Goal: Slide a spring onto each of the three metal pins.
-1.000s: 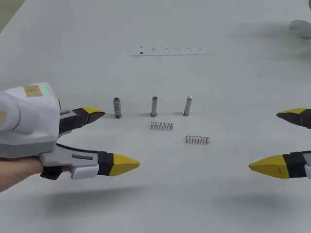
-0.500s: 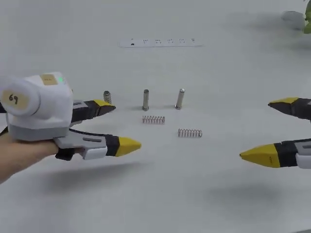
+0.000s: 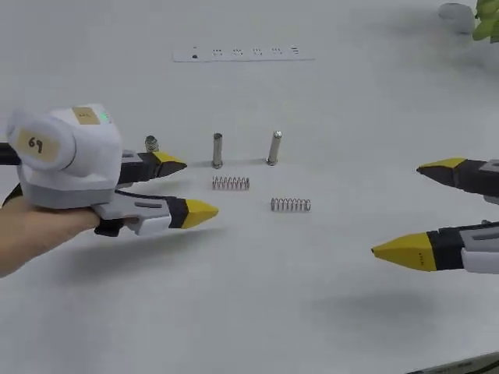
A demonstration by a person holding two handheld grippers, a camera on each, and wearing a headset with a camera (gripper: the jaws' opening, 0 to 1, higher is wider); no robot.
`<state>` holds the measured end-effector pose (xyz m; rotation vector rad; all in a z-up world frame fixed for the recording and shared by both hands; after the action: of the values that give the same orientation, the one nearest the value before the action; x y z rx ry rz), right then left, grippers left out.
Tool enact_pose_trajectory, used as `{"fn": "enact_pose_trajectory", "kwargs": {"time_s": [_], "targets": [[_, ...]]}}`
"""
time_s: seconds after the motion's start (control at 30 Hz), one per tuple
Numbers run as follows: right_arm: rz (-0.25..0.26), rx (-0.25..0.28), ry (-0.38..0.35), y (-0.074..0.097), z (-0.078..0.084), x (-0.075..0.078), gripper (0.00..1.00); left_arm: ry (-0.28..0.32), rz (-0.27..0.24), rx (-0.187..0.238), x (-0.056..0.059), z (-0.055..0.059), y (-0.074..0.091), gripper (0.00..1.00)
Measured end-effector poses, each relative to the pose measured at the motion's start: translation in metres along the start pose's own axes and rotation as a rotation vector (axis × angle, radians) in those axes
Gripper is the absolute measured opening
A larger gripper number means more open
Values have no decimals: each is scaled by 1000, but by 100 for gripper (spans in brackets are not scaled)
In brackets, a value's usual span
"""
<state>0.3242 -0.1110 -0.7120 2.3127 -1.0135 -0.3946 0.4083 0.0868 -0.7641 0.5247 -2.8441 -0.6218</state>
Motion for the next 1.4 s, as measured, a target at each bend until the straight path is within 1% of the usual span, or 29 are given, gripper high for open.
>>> {"fn": "enact_pose_trajectory", "kwargs": {"time_s": [0.2,0.3,0.33,0.37,0.4,0.43,0.6,0.73,0.87,0.97,1.17,1.3,1.4], "targets": [[1,-2,-6,-1,2,1,89,-27,-4,-9,-4,2,-11,34],[2,-3,-10,-1,3,3,89,-42,-14,-19,-7,3,-14,31],[3,-5,-12,-1,4,3,89,-61,-30,-34,-9,5,-14,29],[3,-9,-12,0,5,3,89,-91,-28,-43,-9,6,-16,27],[4,-11,-13,0,6,4,89,-75,-23,-38,-8,6,-17,25],[4,-13,-16,0,8,4,89,-74,-20,-40,-9,6,-19,25],[8,-23,-25,0,13,4,89,-88,-10,-49,-10,8,-24,22],[8,-28,-34,0,17,4,88,-97,-9,-64,-13,10,-30,22],[10,-30,-39,1,19,3,88,-109,1,-66,-13,9,-34,18],[12,-32,-42,2,20,5,88,-110,5,-68,-15,8,-38,17],[17,-35,-44,3,21,7,88,-120,18,-66,-14,6,-41,14],[17,-36,-43,3,22,6,88,-120,25,-70,-13,7,-41,12],[17,-36,-44,4,22,6,87,-130,32,-80,-12,10,-41,10]]}}
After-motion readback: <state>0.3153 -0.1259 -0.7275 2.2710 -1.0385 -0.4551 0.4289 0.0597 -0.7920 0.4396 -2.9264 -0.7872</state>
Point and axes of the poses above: the centre of the closed fingertips' face, and the gripper's own axes: y roughly backward along the fingers, x roughly to its right, z roughly out of its underside, the point moved 1 cm from there along y, roughly backward along the fingers, and after that the axes turned 5 degrees about z, right-handed, at the moved point
